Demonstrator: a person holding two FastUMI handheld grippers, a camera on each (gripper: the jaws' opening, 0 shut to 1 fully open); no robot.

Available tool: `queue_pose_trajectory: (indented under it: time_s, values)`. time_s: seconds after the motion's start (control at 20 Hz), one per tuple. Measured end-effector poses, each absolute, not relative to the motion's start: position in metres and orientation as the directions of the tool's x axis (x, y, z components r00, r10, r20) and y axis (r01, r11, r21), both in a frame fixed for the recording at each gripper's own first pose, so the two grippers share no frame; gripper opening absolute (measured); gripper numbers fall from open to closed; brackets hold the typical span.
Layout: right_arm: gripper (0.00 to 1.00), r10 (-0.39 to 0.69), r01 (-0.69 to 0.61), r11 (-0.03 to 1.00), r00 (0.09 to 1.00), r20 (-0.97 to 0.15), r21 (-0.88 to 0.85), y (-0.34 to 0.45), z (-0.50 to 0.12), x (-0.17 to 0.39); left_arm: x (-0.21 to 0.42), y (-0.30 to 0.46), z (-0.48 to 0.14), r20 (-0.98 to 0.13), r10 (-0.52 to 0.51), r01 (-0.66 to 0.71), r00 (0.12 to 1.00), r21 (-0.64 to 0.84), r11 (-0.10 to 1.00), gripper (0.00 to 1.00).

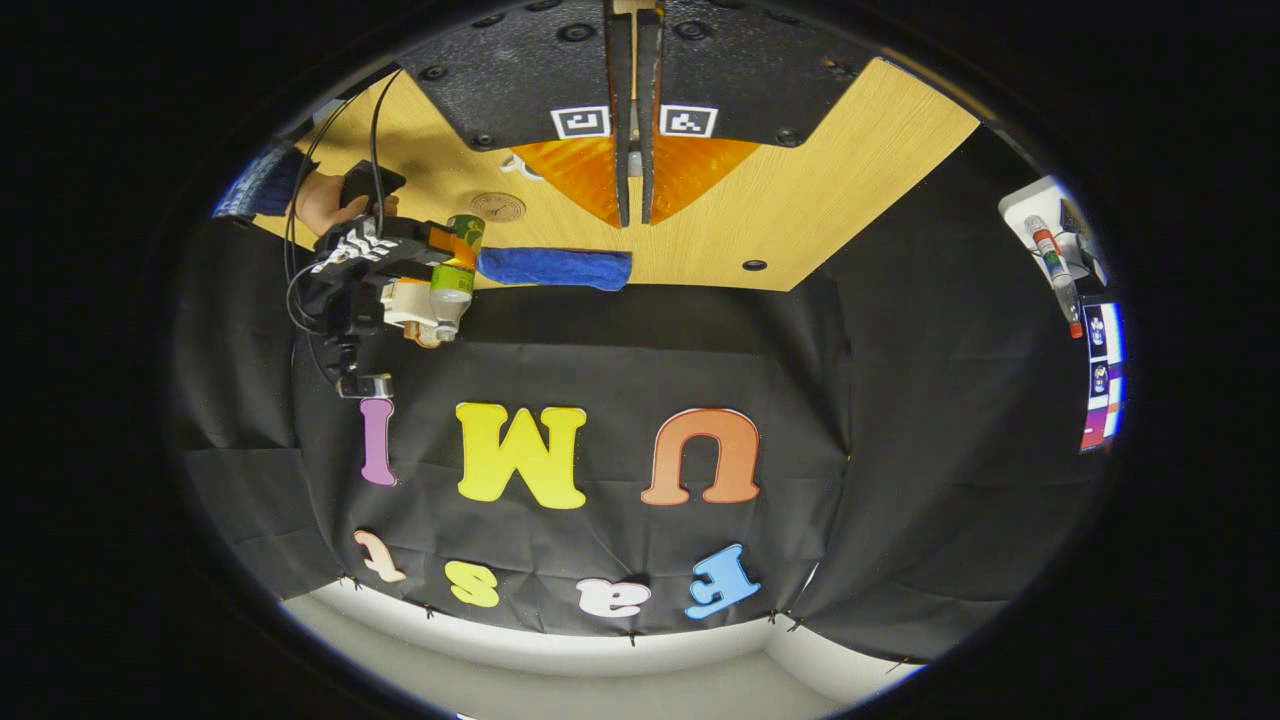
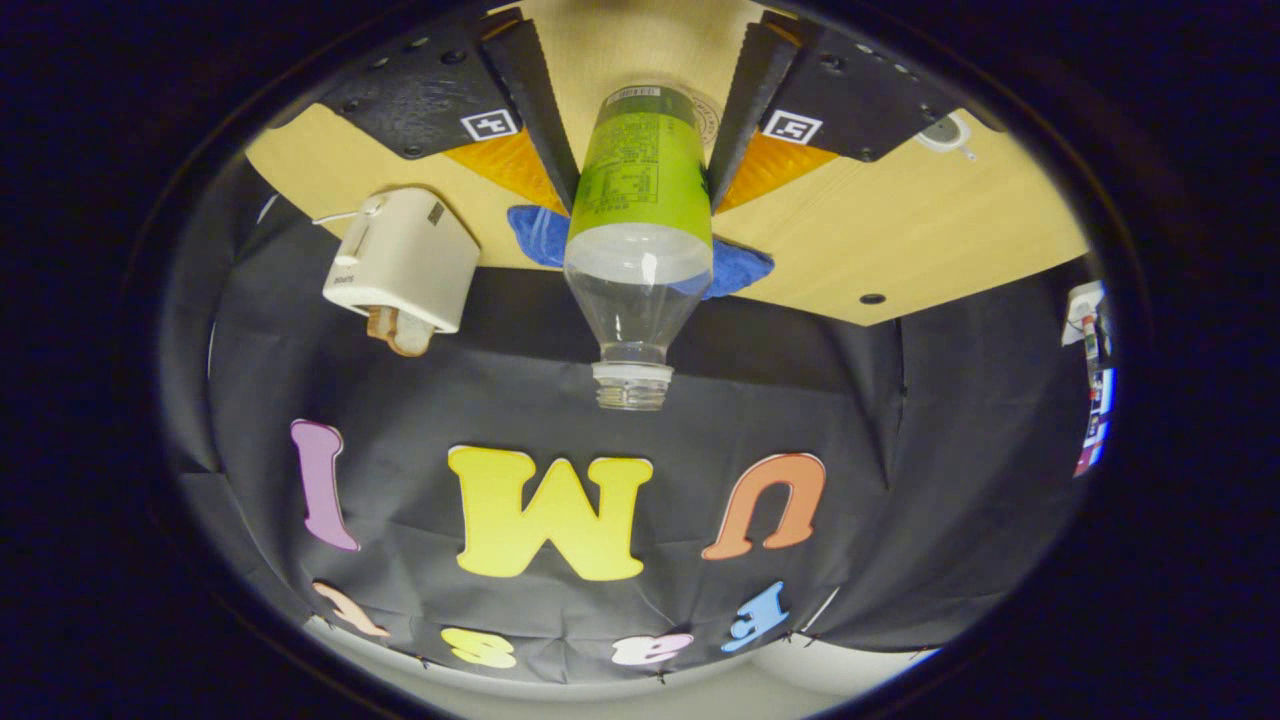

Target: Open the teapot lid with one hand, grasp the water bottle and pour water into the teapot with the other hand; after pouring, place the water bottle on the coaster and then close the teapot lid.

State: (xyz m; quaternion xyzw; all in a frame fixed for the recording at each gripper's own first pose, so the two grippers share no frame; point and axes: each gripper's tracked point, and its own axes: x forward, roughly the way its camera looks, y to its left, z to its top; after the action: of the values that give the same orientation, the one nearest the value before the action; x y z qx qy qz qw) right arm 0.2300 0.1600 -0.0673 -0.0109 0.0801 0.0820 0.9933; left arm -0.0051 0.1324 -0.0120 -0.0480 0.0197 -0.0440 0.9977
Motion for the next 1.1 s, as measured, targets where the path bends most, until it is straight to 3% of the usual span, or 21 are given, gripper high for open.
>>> queue_pose_trajectory:
  time_s: [0.4,0.6,0.8,1.1]
  values:
    - [0.75,0.151,-0.157,0.987,0.975,-0.163,-0.025,0.178,-0.082,0.260,-0.001,0.141,-0.020,-0.059,-0.072,0.066,0.996,-0.103,0.992,0.04]
    - [0.76,0.164,-0.174,0.984,0.966,-0.197,-0.031,0.179,-0.093,0.263,-0.005,0.127,-0.013,-0.039,-0.120,0.114,0.992,-0.122,0.986,0.05]
    - [0.89,0.195,-0.201,0.979,0.958,-0.212,-0.009,0.181,-0.092,0.256,-0.002,0.123,-0.012,-0.033,-0.128,0.124,0.991,-0.109,0.986,0.04]
    - [0.94,0.223,-0.230,0.973,0.952,-0.208,-0.011,0.180,-0.079,0.232,-0.002,0.127,-0.006,-0.012,-0.083,0.081,0.997,-0.098,0.992,0.04]
